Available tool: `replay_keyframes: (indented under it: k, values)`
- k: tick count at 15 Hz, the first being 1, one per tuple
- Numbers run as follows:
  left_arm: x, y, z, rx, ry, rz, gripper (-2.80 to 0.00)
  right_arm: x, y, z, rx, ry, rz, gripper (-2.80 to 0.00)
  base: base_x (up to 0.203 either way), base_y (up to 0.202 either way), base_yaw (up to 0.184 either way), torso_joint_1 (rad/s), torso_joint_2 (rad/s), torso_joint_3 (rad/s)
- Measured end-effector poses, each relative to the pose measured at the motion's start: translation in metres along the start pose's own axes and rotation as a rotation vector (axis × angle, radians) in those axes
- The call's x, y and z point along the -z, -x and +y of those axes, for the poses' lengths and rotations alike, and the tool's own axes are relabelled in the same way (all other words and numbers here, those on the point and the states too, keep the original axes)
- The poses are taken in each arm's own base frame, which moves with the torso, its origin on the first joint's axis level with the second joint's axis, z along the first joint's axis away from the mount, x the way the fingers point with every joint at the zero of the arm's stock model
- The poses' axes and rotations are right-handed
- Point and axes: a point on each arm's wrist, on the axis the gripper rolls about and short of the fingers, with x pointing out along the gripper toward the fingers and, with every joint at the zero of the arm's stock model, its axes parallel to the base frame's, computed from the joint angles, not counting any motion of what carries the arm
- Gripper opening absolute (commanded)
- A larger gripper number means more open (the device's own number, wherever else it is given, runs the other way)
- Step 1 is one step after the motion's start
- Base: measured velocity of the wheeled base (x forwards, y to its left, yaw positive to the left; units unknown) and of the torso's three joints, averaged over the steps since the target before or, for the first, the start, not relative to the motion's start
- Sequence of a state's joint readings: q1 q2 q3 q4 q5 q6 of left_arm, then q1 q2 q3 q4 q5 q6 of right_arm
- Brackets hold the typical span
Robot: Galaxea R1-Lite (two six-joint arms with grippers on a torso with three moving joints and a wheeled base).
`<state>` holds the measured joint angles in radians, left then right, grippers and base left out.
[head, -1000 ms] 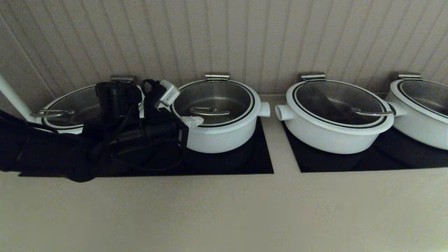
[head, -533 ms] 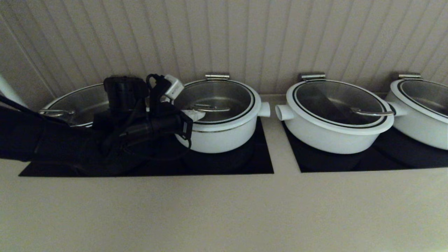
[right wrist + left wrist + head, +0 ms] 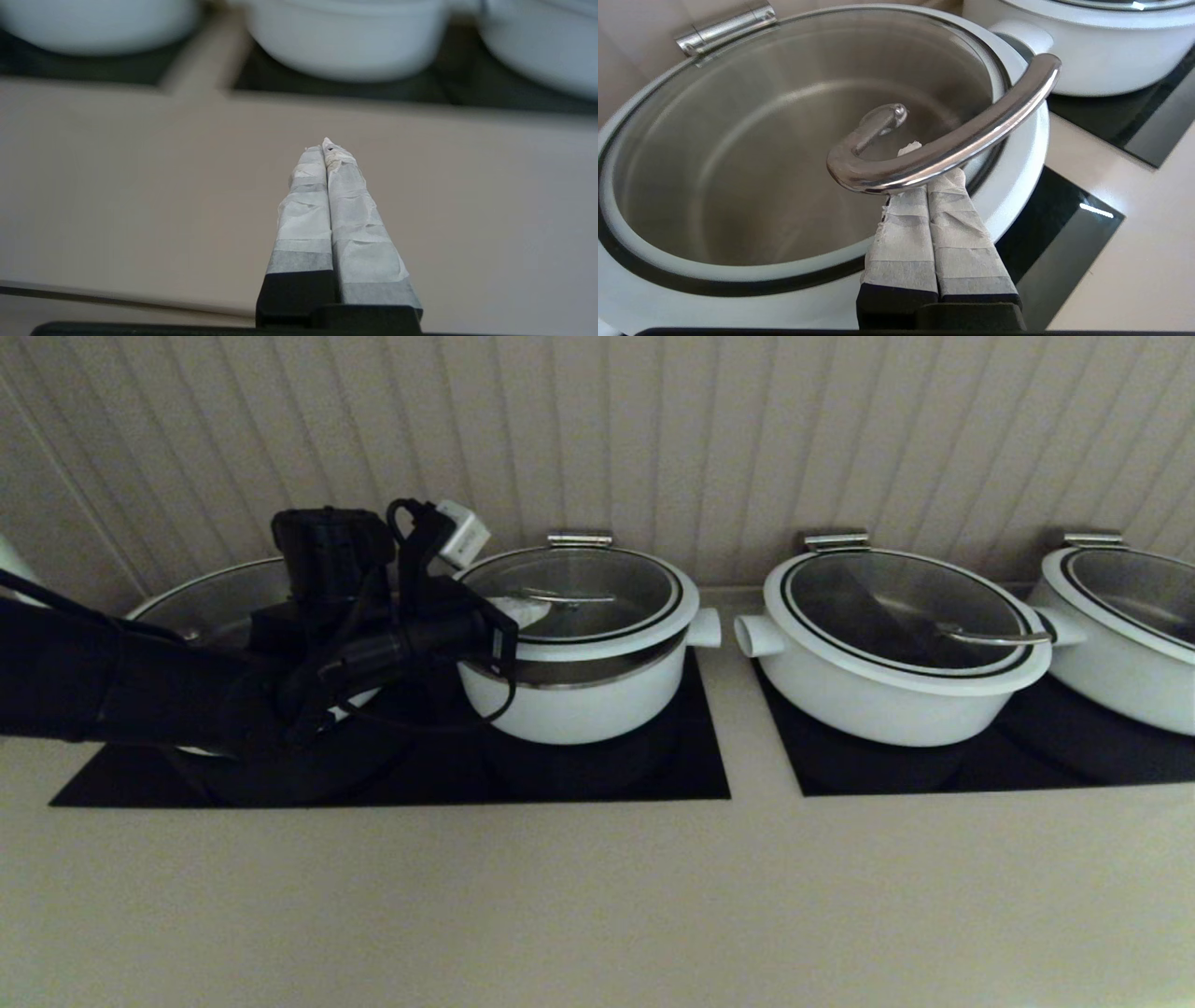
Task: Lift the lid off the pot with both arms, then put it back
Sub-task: Hold the pot lid with the right arm
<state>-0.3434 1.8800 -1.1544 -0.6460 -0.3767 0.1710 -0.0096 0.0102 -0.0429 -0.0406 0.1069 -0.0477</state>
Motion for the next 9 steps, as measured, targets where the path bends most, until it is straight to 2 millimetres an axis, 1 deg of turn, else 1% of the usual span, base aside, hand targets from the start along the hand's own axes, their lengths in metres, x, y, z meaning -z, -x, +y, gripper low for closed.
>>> replay_keyframes:
  k: [2, 4, 5, 6, 8, 9]
  values:
    - [-0.001, 0.000, 0.000, -0.002, -0.001, -0.004, -2.80, -0.019, -0.003, 0.000, -0.047, -0.007, -0.006, -2.80, 0.000, 0.000, 0.000, 0.000, 0.00, 0.000]
    - [-0.002, 0.000, 0.000, -0.004, -0.003, -0.008, -2.80, -0.044, -0.017, -0.003, -0.068, -0.009, 0.016, -2.80, 0.000, 0.000, 0.000, 0.000, 0.00, 0.000]
    - [-0.002, 0.000, 0.000, -0.004, -0.002, -0.008, -2.80, -0.056, -0.028, -0.004, -0.080, -0.003, 0.034, -2.80, 0.000, 0.000, 0.000, 0.000, 0.00, 0.000]
    - [-0.002, 0.000, 0.001, -0.004, -0.002, -0.008, -2.80, -0.067, -0.044, -0.006, -0.098, 0.014, 0.052, -2.80, 0.000, 0.000, 0.000, 0.000, 0.00, 0.000]
    - [-0.003, 0.000, 0.001, -0.012, -0.003, -0.009, -2.80, -0.081, -0.080, -0.008, -0.179, 0.065, 0.081, -2.80, 0.000, 0.000, 0.000, 0.000, 0.00, 0.000]
    - [-0.003, 0.000, 0.001, -0.018, -0.003, -0.010, -2.80, -0.084, -0.099, -0.008, -0.247, 0.097, 0.088, -2.80, 0.000, 0.000, 0.000, 0.000, 0.00, 0.000]
